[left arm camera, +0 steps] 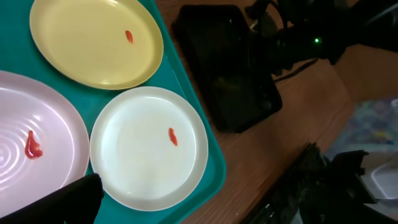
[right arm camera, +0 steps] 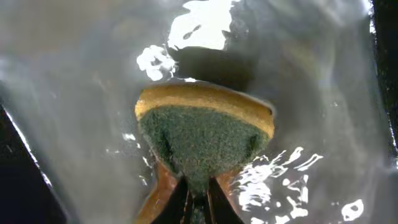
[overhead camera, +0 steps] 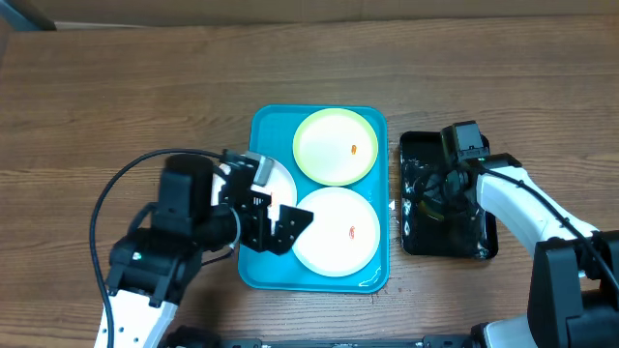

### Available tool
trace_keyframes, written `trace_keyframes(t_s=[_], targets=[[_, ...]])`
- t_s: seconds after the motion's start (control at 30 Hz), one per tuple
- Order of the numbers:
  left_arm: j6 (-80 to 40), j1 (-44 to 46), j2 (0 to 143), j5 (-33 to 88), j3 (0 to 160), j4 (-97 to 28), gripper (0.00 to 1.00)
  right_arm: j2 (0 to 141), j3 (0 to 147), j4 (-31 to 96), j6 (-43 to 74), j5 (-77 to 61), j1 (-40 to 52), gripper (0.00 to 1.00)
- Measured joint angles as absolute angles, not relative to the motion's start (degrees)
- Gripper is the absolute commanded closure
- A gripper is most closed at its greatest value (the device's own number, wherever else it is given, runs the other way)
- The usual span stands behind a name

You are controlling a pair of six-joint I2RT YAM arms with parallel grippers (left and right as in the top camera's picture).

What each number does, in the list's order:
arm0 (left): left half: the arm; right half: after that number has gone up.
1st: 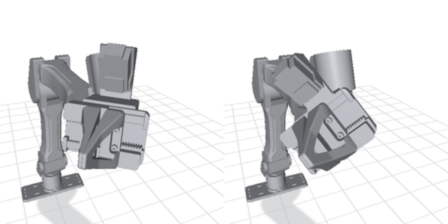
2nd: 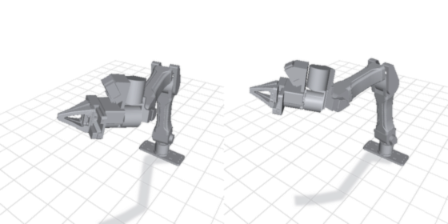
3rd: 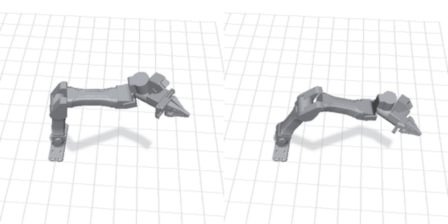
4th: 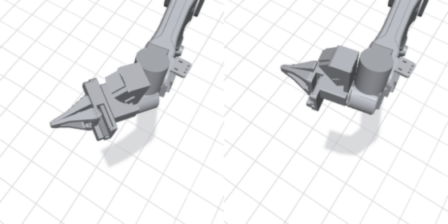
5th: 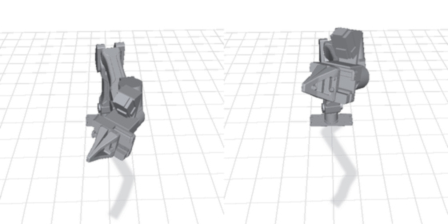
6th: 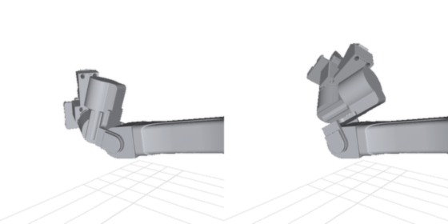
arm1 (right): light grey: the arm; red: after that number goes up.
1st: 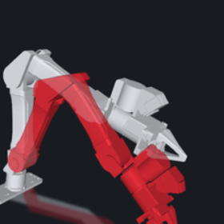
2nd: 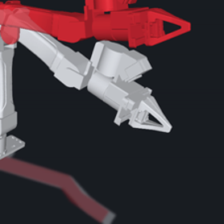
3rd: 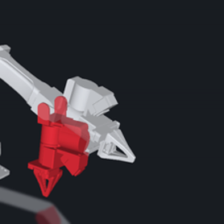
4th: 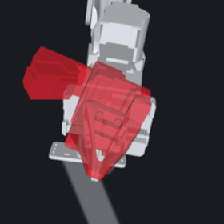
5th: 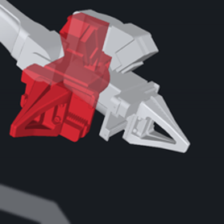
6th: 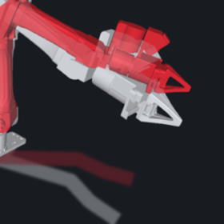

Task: Clean dirty plates on tray and stack at the side

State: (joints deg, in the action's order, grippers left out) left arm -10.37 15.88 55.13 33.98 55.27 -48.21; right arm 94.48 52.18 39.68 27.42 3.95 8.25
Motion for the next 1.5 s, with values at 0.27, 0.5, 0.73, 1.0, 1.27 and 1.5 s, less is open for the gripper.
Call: trace_keyframes(t_s=[0.27, 0.5, 0.73, 1.0, 1.27, 1.5], targets=[[-15.0, 25.6, 55.1, 13.1, 62.4, -53.9, 0.00, 93.4, 60.7, 54.7, 20.7, 3.2, 8.2, 0.51], [-17.5, 26.2, 55.4, 6.4, 62.6, -55.0, 0.00, 92.4, 59.9, 52.9, 21.4, 2.2, 8.3, 0.52], [-17.9, 26.2, 56.5, 6.2, 62.6, -57.0, 0.07, 92.5, 50.3, 41.4, 25.5, 1.9, 8.2, 0.92], [-18.1, 26.2, 63.9, 6.8, 62.7, -61.1, 0.20, 92.5, 51.0, 44.6, 26.5, 1.8, 8.2, 0.96], [-18.1, 26.2, 75.9, 8.2, 62.7, -61.3, 0.53, 89.8, 62.5, 58.2, 19.7, -2.9, 8.2, 0.96], [-18.7, 26.2, 85.4, 9.9, 62.7, -61.3, 0.52, 79.0, 63.8, 62.1, 15.8, -13.6, 8.4, 0.96]])
